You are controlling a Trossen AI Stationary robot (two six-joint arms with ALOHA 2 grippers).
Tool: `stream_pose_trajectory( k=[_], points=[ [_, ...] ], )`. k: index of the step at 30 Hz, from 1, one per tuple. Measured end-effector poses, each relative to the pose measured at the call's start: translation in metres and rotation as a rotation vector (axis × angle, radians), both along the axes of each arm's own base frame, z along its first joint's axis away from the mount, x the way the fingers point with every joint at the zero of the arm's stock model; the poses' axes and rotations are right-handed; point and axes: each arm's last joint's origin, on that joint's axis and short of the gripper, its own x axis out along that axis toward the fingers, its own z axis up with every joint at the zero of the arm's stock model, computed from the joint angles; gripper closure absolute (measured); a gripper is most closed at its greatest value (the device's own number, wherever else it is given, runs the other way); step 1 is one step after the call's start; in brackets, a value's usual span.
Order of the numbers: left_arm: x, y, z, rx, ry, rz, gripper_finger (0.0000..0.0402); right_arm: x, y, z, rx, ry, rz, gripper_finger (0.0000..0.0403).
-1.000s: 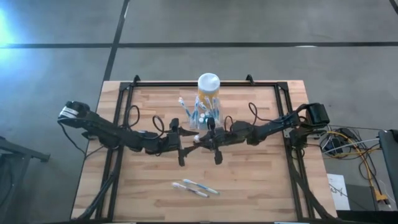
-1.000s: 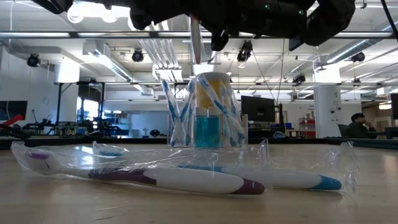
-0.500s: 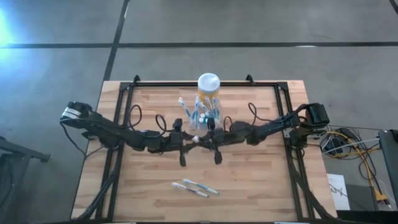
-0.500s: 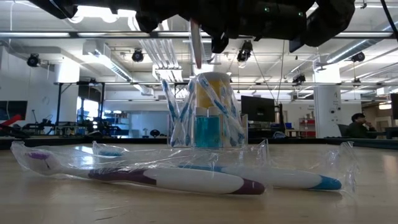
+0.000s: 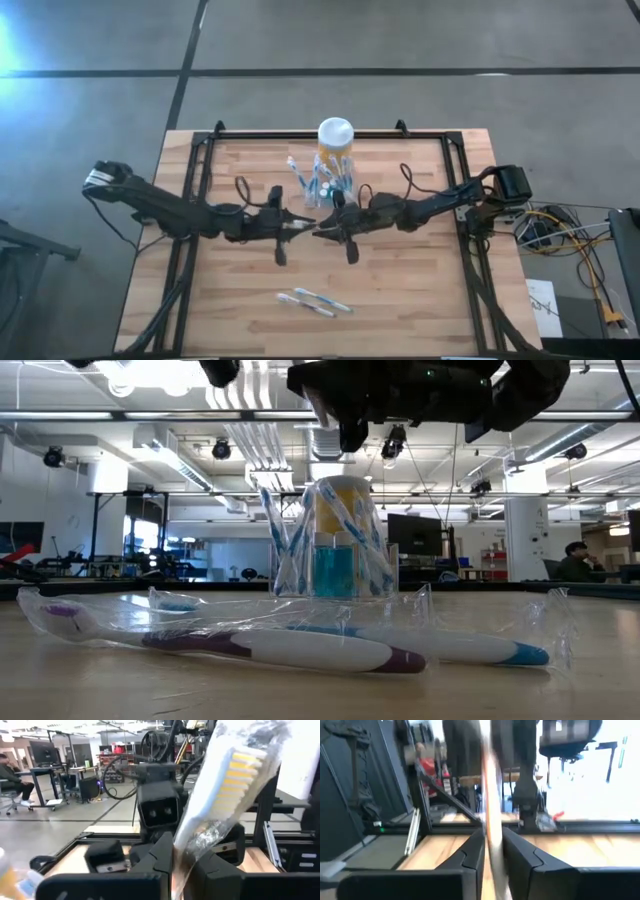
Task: Pick & Place toothbrushing station
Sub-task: Put the orange toothbrush into the transparent organizer
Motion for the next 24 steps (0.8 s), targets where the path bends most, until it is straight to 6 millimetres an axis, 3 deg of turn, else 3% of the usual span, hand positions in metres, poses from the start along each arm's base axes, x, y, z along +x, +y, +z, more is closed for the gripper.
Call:
stream_pose_trajectory(
  k=[13,18,24],
  points=[
    [-0.067,0.02,0.036,-0.008,-0.037,0.051,0.0378,-0.002,0.004,-0.016,0.087,0.156,0.041,0.0313],
    [-0.09,0.028,0.02,-0.007,0.043,0.103,0.0378,-0.006,0.007,-0.023,0.085,0.195,0.019,0.0317],
    [-0.107,0.034,-0.02,-0.074,0.092,0.125,0.0378,-0.01,0.02,-0.024,0.056,0.168,0.011,0.0331]
  ],
)
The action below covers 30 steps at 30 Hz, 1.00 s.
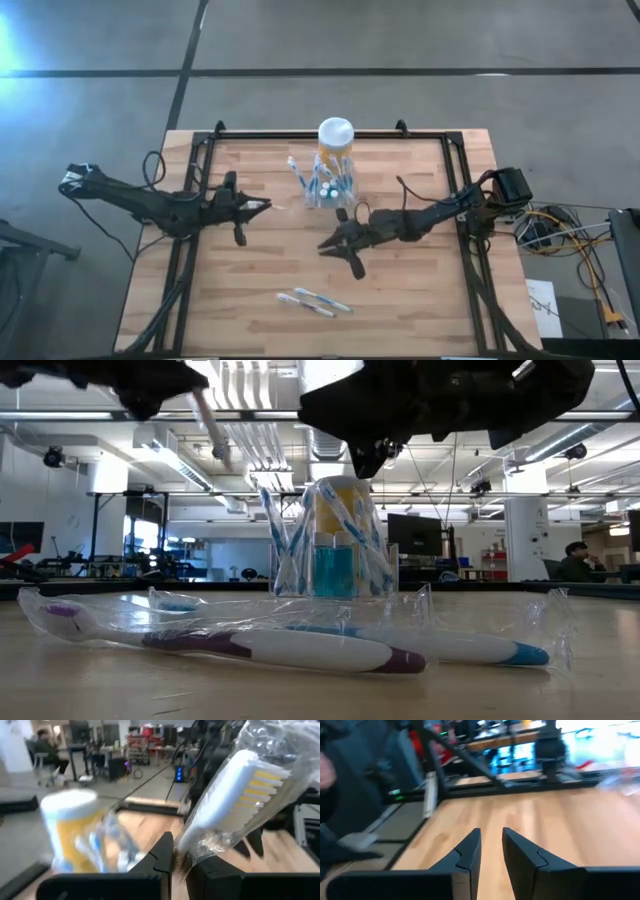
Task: Pick & Place toothbrushing station
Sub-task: Put the orange toothbrush into the transparent organizer
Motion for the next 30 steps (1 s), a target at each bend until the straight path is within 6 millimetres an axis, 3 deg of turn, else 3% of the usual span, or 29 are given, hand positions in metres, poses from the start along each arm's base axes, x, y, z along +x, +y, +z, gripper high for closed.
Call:
stream_pose_trajectory(
  k=[7,14,20,24,30],
  points=[
    [-0.008,0.003,-0.037,-0.056,-0.003,0.036,0.0378,-0.004,0.004,0.003,-0.025,-0.014,-0.061,0.0357],
    [0.0,0.005,-0.049,-0.066,-0.013,0.08,0.0378,-0.031,-0.001,0.024,-0.103,-0.093,-0.166,0.0393],
    [0.026,0.021,-0.034,-0.057,0.008,0.179,0.0378,-0.074,-0.01,0.036,-0.107,-0.189,-0.265,0.0394],
    [0.051,0.043,-0.026,-0.108,0.048,0.199,0.0378,-0.1,-0.016,0.031,-0.042,-0.226,-0.276,0.0394],
    [0.08,0.075,-0.032,-0.188,0.112,0.242,0.0378,-0.123,-0.015,0.017,-0.017,-0.247,-0.291,0.0394]
  ],
)
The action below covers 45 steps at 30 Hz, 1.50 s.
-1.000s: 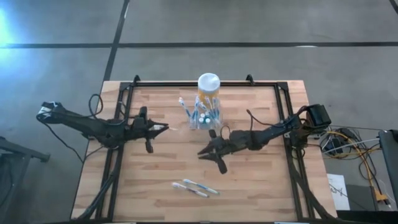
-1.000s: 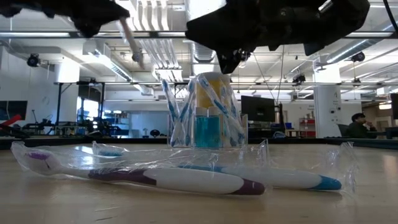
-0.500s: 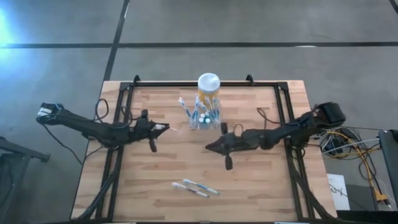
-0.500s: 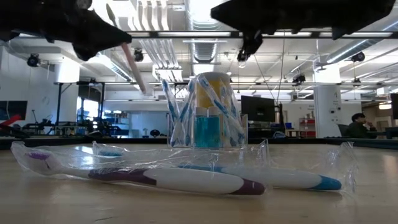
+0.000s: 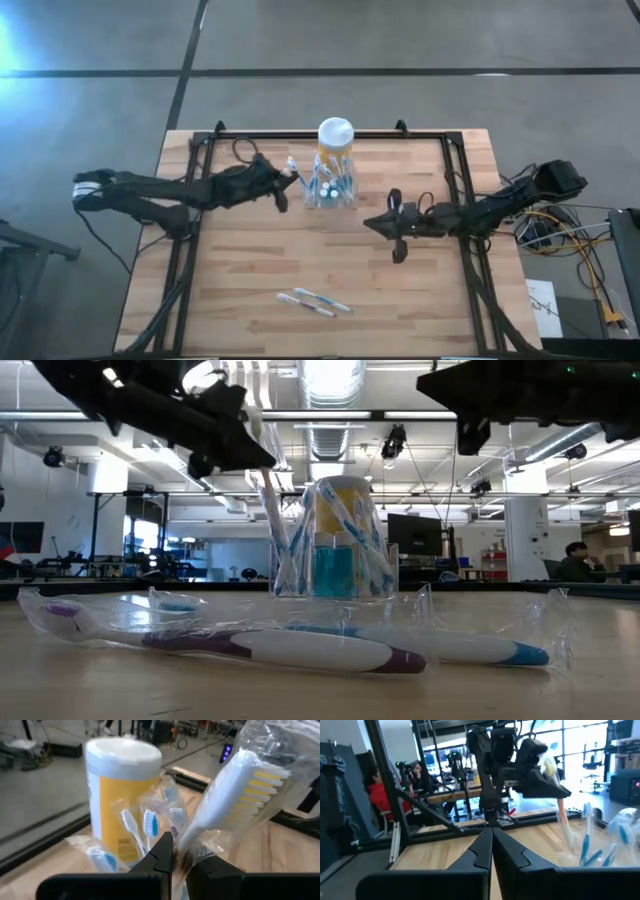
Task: Pick & Place toothbrushing station
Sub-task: Put the orange toothbrush into the transparent organizer
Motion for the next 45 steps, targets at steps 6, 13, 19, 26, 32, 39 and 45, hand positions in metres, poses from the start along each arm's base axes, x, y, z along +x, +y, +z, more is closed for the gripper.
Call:
stream_pose_trajectory(
  k=[6,13,19,26,32,39,45],
  points=[
    [0.022,0.009,-0.012,-0.019,0.034,-0.003,0.0378,-0.009,0.001,-0.011,-0.005,0.004,0.007,0.0394],
    [0.038,0.018,-0.042,-0.099,0.11,0.034,0.0378,-0.01,0.001,-0.012,-0.005,0.007,-0.049,0.0394],
    [0.044,0.022,-0.061,-0.108,0.092,0.049,0.0378,-0.008,0.004,0.007,0.009,-0.059,0.014,0.0394],
    [0.044,0.023,-0.064,-0.078,0.111,0.045,0.0378,-0.011,0.004,0.015,0.053,-0.084,0.061,0.0394],
    [0.044,0.022,-0.064,0.014,0.166,0.004,0.0378,-0.01,0.005,0.01,0.029,-0.047,0.072,0.0394],
    [0.044,0.021,-0.064,0.08,0.199,-0.076,0.0378,-0.007,0.007,0.005,-0.038,-0.025,0.113,0.0394],
    [0.044,0.021,-0.065,0.085,0.205,-0.097,0.0356,-0.007,0.007,0.008,-0.075,-0.043,0.105,0.0394]
  ],
)
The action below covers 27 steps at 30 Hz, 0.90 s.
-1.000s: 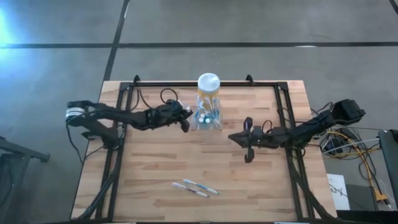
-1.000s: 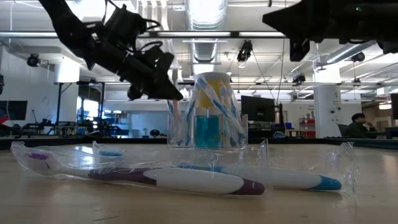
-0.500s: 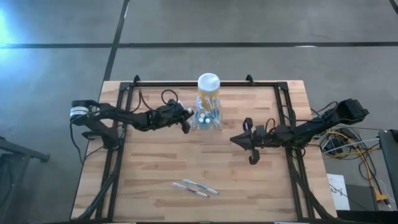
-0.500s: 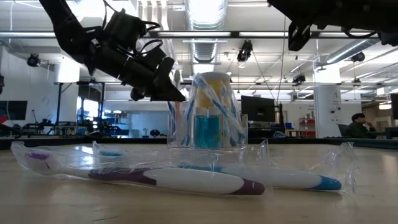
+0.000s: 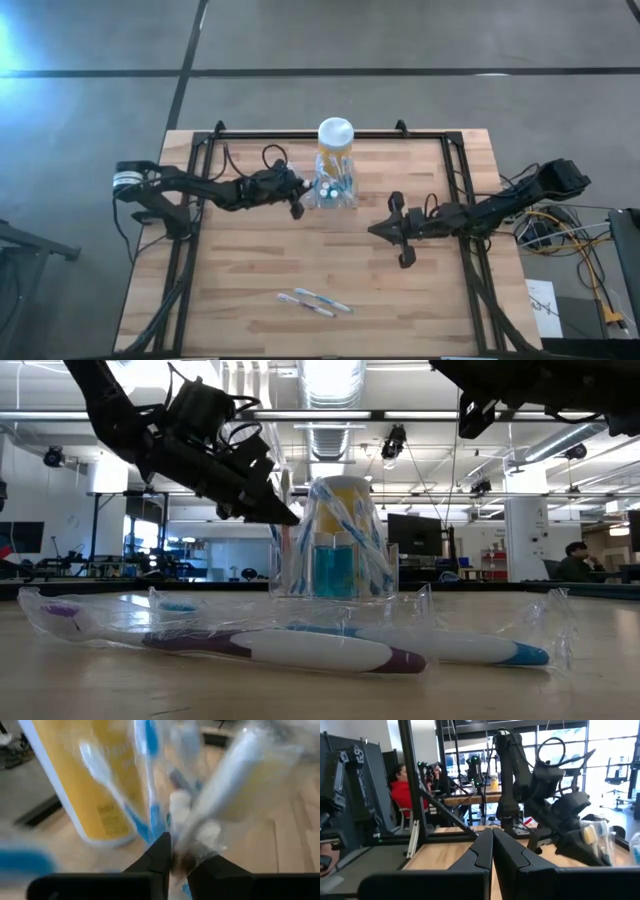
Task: Pick & Place toothbrushing station
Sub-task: Put the orange toothbrush into the transparent organizer, then put the blue toothbrush into the transparent organizer
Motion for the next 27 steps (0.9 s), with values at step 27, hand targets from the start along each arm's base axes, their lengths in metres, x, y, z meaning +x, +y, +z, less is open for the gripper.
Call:
stream_pose_trajectory(
  k=[27],
  points=[
    [-0.059,-0.014,0.079,0.252,-0.181,-0.124,0.0221,-0.002,-0.008,0.004,-0.071,-0.009,-0.091,0.0394]
  ],
)
